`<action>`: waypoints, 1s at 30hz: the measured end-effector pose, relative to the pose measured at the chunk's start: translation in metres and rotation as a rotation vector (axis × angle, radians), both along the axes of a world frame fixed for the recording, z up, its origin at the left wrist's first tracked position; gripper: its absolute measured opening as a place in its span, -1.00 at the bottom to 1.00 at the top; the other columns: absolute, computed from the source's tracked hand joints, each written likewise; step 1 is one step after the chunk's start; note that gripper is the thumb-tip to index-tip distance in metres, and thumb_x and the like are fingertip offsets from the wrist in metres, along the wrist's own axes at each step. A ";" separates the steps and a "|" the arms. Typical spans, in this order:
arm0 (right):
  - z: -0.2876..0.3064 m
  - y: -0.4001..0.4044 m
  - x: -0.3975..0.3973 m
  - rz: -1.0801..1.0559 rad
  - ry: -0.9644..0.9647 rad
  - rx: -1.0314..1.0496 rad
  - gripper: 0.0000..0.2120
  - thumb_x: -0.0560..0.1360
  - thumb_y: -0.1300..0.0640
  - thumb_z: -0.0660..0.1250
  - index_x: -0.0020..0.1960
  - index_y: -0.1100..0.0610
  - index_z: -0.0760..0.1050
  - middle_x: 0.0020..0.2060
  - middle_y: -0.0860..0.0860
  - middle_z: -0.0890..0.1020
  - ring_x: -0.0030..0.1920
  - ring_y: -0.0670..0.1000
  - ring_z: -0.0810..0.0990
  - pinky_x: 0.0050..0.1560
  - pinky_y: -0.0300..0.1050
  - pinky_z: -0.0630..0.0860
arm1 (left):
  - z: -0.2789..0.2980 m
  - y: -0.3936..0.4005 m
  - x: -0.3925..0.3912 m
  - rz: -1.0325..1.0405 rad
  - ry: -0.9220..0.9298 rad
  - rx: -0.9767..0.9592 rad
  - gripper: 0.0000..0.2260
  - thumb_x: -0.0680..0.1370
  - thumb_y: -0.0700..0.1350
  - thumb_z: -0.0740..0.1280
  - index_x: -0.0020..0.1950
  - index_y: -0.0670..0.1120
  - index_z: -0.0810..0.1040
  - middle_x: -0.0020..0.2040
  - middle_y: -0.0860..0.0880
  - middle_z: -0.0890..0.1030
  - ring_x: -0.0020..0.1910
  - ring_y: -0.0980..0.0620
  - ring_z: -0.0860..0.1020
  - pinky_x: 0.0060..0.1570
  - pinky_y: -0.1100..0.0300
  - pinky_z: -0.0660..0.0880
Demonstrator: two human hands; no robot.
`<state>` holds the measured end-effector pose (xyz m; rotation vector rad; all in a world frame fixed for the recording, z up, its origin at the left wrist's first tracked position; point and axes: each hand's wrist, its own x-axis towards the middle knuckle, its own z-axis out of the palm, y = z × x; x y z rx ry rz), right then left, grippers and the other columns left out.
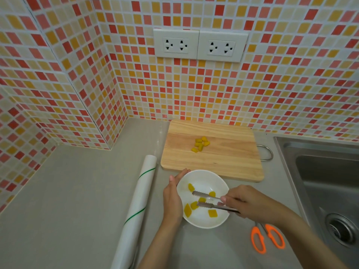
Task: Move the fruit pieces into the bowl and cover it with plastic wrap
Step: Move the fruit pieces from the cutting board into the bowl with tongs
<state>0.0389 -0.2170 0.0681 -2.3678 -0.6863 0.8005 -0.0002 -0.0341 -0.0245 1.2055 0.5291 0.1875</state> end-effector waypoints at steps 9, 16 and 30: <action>0.004 0.008 0.039 -0.311 -0.314 0.236 -0.81 0.53 0.13 0.25 -0.09 -0.07 0.62 -0.28 0.11 0.55 -0.27 0.03 0.51 -0.16 -0.04 0.44 | 0.003 -0.001 0.000 0.004 0.007 -0.007 -0.53 0.66 -0.01 -0.09 0.13 -0.05 0.62 0.12 0.00 0.66 0.02 0.22 0.62 0.00 0.34 0.55; -0.044 0.045 0.095 -0.347 -0.421 -0.070 -0.74 0.51 0.07 0.27 0.15 0.14 0.55 -0.04 0.18 0.47 -0.01 0.19 0.50 -0.14 -0.06 0.38 | 0.002 -0.001 0.000 0.019 0.018 -0.001 -0.53 0.66 0.00 -0.09 0.13 -0.04 0.62 0.13 0.00 0.66 0.06 0.19 0.61 0.04 0.31 0.54; -0.060 0.053 0.103 -0.425 -0.469 -0.048 -0.77 0.54 0.09 0.24 0.08 0.12 0.62 -0.15 0.19 0.59 -0.11 0.18 0.53 -0.25 -0.11 0.31 | 0.001 0.000 -0.001 0.002 0.032 0.058 -0.53 0.65 0.03 -0.07 0.02 0.11 0.66 0.08 0.10 0.68 0.07 0.16 0.62 0.06 0.24 0.52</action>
